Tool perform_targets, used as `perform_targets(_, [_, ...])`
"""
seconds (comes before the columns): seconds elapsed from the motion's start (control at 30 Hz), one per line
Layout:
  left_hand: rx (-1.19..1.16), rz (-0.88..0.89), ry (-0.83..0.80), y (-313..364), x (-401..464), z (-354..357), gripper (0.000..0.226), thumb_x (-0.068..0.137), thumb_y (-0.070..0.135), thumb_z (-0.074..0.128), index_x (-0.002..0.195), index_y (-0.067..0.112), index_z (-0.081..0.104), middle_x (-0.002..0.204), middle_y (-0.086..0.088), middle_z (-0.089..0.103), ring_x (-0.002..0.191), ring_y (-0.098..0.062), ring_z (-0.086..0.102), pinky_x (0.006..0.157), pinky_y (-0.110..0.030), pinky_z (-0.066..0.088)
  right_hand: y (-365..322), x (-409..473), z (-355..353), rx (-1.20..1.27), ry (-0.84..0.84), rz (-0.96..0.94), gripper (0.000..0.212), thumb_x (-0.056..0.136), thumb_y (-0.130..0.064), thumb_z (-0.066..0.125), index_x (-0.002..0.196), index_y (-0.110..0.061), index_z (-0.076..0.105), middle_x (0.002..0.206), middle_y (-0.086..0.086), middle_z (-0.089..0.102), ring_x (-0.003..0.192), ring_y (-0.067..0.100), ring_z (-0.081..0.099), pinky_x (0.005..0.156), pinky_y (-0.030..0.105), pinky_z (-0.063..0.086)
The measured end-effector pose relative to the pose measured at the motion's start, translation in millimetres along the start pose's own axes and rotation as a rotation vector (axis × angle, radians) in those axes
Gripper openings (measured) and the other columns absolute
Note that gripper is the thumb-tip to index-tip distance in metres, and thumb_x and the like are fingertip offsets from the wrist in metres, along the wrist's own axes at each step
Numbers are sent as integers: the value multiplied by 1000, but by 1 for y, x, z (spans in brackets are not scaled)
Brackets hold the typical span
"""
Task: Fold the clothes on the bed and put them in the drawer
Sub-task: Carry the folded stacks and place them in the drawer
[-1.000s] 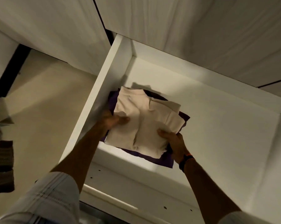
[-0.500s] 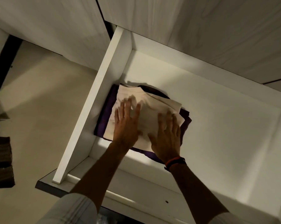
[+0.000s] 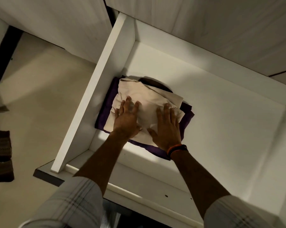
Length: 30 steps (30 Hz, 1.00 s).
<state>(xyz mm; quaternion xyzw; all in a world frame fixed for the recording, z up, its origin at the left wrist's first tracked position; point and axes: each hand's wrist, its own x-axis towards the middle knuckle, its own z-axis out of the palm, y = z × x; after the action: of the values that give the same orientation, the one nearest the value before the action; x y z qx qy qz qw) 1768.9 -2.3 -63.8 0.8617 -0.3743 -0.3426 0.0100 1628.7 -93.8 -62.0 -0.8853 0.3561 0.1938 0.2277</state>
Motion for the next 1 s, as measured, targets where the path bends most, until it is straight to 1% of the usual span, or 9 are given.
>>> perform_targets(0.1, [-30, -5, 30, 8, -19, -8, 104, 76, 40, 80, 154, 21, 14, 163, -13, -3, 149, -35, 5, 120, -54, 17, 2, -17, -16, 60, 4, -15, 87, 91, -44, 62, 156, -11, 15, 165, 14, 0, 151, 36, 6, 120, 51, 20])
perform_targets(0.2, [-20, -66, 3, 23, -48, -14, 97, 82, 41, 75, 154, 19, 14, 163, -13, -4, 148, -36, 10, 119, -50, 20, 8, -40, -33, 127, 31, -41, 81, 88, -36, 68, 152, -9, 25, 163, 15, 13, 148, 35, 17, 116, 48, 26])
perform_targets(0.33, [-57, -108, 37, 54, -95, -9, 93, 83, 40, 74, 154, 16, 19, 163, -14, 2, 145, -37, 21, 114, -49, 30, 27, -83, -52, 144, 46, -115, 70, 89, -27, 66, 147, -7, 34, 160, 15, 21, 143, 34, 28, 111, 45, 34])
perform_targets(0.4, [-91, -132, 60, 77, -123, -2, 90, 83, 40, 74, 152, 15, 23, 162, -14, 5, 144, -37, 23, 113, -49, 32, 43, -111, -60, 144, 58, -149, 66, 87, -26, 67, 144, -7, 38, 158, 13, 25, 140, 33, 33, 108, 45, 38])
perform_targets(0.5, [-121, -162, 109, 116, -167, 14, 85, 84, 40, 73, 151, 13, 27, 162, -14, 8, 143, -37, 25, 112, -48, 34, 72, -152, -68, 143, 53, -184, 65, 87, -26, 68, 143, -11, 38, 158, 11, 24, 138, 31, 34, 110, 42, 37])
perform_targets(0.63, [-157, -194, 197, 174, -232, 46, 82, 82, 42, 74, 147, 11, 35, 157, -16, 19, 139, -37, 32, 111, -47, 36, 120, -217, -81, 125, 69, -280, 67, 90, -29, 66, 147, -10, 35, 156, 11, 26, 138, 31, 34, 110, 41, 36])
perform_targets(0.77, [-182, -210, 197, 239, -293, 72, 77, 83, 43, 74, 144, 13, 39, 158, -14, 21, 139, -33, 35, 112, -44, 37, 174, -285, -99, 121, 66, -298, 68, 91, -28, 66, 147, -9, 34, 154, 11, 29, 139, 30, 34, 112, 40, 35])
perform_targets(0.83, [-218, -207, 195, 259, -308, 82, 77, 83, 42, 74, 145, 14, 39, 159, -12, 22, 141, -31, 34, 113, -42, 37, 196, -302, -103, 138, 63, -289, 67, 90, -27, 67, 146, -10, 35, 152, 10, 33, 137, 29, 37, 111, 40, 36])
perform_targets(1.0, [-293, -202, 197, 292, -329, 108, 70, 85, 40, 73, 143, 17, 42, 154, -8, 33, 138, -25, 39, 113, -37, 37, 238, -336, -108, 192, 59, -257, 64, 90, -27, 68, 144, -11, 39, 148, 9, 37, 134, 27, 42, 110, 37, 39])
